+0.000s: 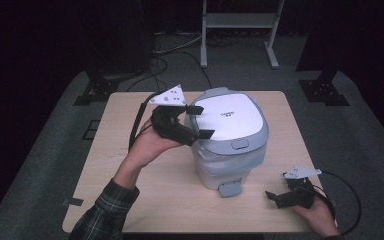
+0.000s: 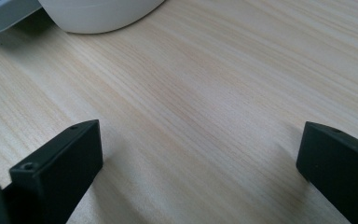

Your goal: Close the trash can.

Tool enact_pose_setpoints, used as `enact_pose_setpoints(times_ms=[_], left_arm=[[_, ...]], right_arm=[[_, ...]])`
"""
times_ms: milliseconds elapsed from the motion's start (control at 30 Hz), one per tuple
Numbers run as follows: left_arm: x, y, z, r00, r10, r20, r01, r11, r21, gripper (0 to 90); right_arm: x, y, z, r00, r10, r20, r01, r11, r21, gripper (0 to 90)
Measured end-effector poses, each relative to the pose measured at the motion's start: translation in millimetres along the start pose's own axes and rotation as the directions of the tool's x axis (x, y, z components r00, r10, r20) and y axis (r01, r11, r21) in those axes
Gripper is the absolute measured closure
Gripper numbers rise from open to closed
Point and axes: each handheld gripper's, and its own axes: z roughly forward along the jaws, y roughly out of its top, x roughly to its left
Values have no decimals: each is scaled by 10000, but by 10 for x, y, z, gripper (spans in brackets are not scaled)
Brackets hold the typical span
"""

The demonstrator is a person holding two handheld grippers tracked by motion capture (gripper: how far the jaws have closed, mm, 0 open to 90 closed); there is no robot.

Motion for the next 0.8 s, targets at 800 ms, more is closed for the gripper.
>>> enact_pose_setpoints(times_ms=[800], left_arm=[[-110,-768,-544,9840,-472,-1720,473,9989,-32,66]], right_arm=[[1,-1,-2,10000,11,10,-11,10000,1,0]])
